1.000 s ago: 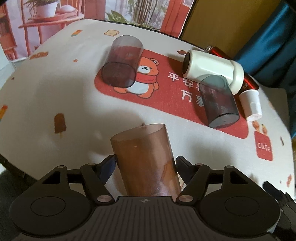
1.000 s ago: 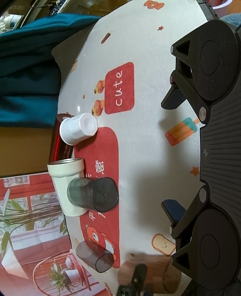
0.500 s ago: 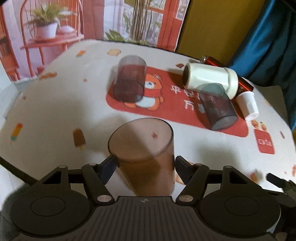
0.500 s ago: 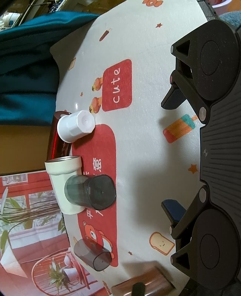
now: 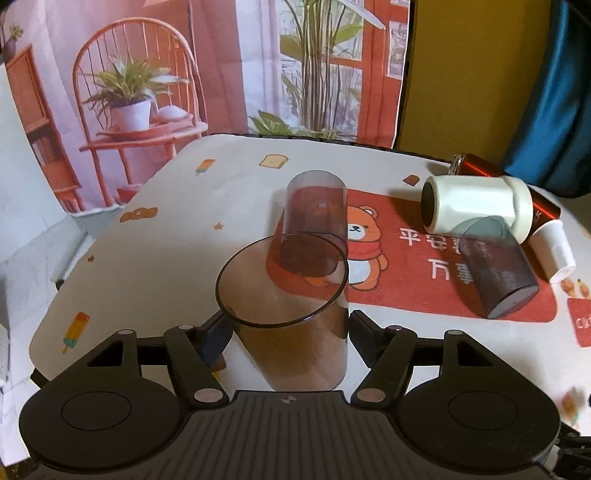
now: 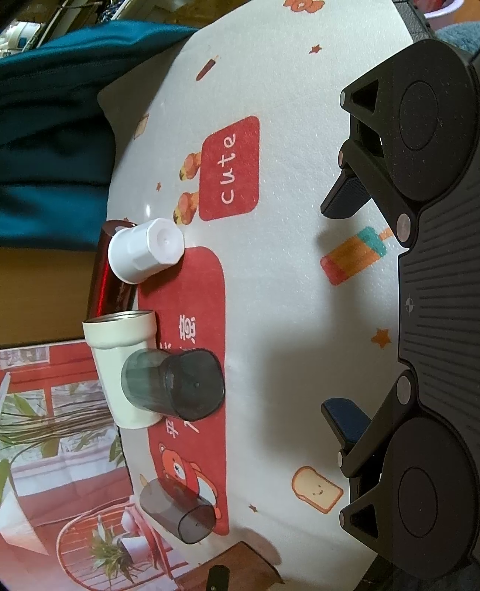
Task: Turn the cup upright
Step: 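Lower the upright brown cup onto the red bear panel with the left tool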
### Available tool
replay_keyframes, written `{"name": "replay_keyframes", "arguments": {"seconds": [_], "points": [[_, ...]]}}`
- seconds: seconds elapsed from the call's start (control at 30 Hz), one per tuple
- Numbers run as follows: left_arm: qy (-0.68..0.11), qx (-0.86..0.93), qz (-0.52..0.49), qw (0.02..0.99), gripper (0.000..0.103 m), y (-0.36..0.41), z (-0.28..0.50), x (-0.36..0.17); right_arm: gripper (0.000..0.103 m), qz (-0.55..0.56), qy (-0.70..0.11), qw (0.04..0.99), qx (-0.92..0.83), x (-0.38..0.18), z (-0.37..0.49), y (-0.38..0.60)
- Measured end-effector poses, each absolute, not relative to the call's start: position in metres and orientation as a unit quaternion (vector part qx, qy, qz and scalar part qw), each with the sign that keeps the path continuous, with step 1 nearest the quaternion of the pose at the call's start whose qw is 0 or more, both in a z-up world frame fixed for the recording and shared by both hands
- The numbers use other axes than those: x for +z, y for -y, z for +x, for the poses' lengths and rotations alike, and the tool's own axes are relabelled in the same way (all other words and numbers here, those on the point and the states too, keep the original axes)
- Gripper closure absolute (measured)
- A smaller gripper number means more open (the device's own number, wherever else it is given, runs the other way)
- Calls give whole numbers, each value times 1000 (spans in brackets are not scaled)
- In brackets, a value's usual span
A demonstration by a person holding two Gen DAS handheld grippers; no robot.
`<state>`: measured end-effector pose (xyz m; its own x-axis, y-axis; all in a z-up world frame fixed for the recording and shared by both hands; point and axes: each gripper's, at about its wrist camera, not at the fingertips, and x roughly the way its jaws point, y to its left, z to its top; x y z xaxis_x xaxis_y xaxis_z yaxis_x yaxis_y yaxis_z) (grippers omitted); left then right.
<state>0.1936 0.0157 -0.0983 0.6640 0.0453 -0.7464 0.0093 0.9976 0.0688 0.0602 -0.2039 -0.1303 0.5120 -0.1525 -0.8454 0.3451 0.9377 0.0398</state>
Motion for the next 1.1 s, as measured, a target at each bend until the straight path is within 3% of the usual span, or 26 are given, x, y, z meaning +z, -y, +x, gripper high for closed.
{"name": "replay_keyframes", "arguments": {"seconds": [1.1], "points": [[-421, -22, 38, 906, 34, -5, 179, -117, 0, 100, -474, 863, -142, -129, 60, 202]]}}
